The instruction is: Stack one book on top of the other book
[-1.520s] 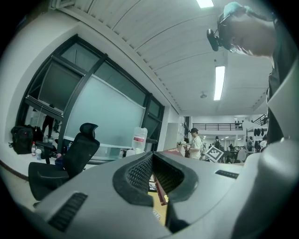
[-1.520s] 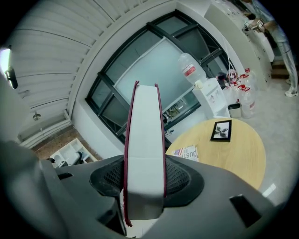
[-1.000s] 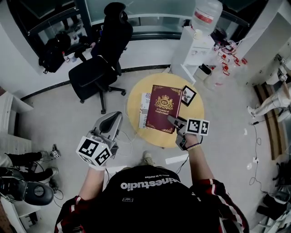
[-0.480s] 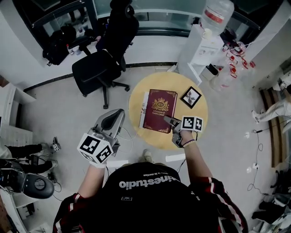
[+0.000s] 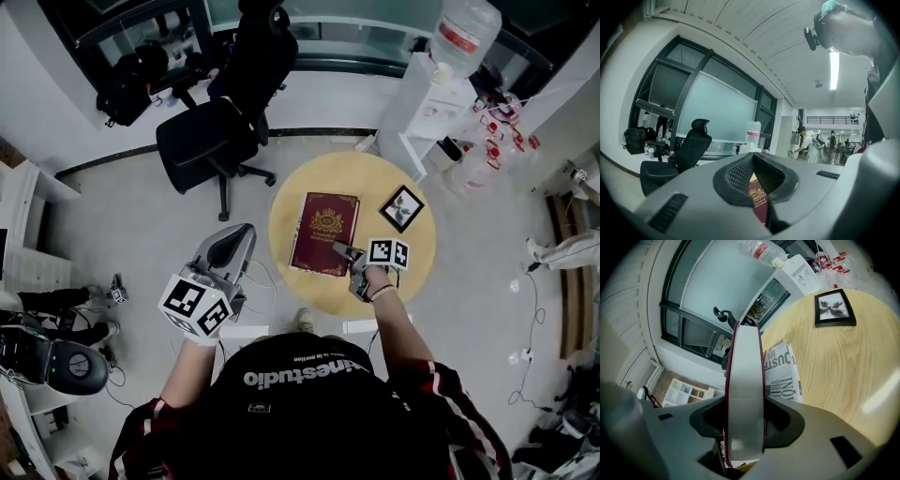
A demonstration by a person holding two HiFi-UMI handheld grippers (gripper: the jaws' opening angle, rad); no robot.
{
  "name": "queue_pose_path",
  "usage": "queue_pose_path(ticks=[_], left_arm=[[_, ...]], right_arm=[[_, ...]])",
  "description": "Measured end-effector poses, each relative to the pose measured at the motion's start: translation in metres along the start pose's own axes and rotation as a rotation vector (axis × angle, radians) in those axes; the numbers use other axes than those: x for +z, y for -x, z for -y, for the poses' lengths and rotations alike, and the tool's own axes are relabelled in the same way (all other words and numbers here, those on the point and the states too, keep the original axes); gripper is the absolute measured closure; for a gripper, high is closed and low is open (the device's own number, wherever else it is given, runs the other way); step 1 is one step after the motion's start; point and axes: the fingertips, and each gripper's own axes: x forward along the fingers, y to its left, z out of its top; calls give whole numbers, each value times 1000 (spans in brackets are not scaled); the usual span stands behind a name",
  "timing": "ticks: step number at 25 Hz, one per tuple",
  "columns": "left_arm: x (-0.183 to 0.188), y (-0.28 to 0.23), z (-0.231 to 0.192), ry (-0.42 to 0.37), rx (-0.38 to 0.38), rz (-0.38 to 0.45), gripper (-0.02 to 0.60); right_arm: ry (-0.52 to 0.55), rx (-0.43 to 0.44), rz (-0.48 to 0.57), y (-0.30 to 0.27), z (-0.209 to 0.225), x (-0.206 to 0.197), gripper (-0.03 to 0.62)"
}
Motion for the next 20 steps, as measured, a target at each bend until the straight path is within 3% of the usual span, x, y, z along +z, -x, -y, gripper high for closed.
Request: queue_pose_path(ticks=[15, 20], left_arm=[[-1, -14, -12, 2, 34, -22, 565], [-2, -19, -9, 4, 24, -25, 565]], right_arm=[[-114, 44, -70, -23, 22, 7, 353], [-78, -4, -76, -21, 32, 6, 336]])
